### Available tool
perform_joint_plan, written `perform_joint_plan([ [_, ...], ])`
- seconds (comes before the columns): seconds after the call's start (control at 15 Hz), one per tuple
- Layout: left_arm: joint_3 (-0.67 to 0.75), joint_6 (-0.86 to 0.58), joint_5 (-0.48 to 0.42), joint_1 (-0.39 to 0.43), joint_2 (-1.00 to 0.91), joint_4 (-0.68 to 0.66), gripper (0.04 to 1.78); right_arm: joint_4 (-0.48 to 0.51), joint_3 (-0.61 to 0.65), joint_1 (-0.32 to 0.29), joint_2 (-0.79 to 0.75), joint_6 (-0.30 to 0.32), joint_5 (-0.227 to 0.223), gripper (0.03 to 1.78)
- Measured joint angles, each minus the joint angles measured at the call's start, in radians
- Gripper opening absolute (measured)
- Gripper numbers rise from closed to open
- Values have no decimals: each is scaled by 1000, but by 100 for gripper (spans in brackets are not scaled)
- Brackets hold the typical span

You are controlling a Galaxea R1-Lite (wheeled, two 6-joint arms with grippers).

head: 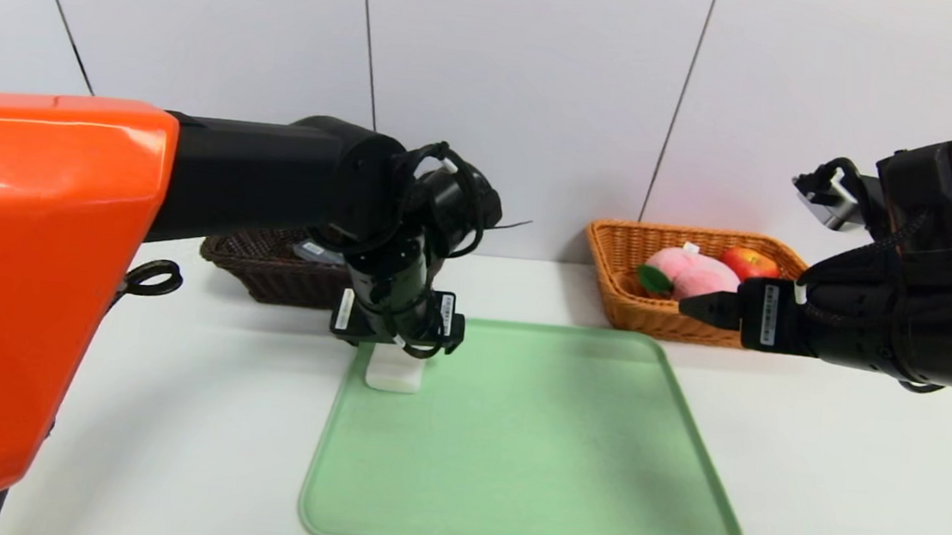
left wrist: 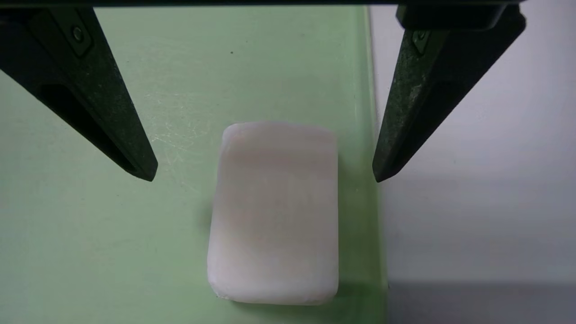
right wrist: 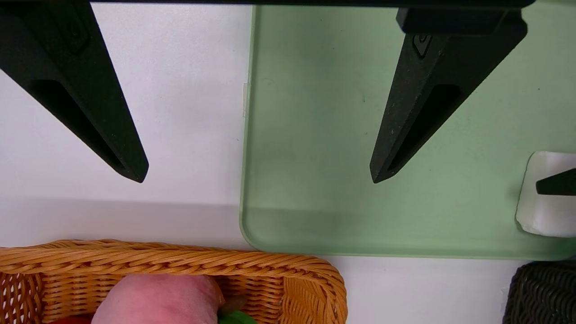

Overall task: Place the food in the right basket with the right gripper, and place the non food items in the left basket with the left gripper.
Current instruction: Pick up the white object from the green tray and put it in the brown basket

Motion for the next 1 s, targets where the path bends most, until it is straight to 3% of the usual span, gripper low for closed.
perform_joint_plan([
  [0.87,0,-10,2,6,68,-18,169,-1,20,0,-7,0,0,171],
  [1.0,0,-9,1,9,74,-27,131,-1,20,0,-7,0,1,171],
])
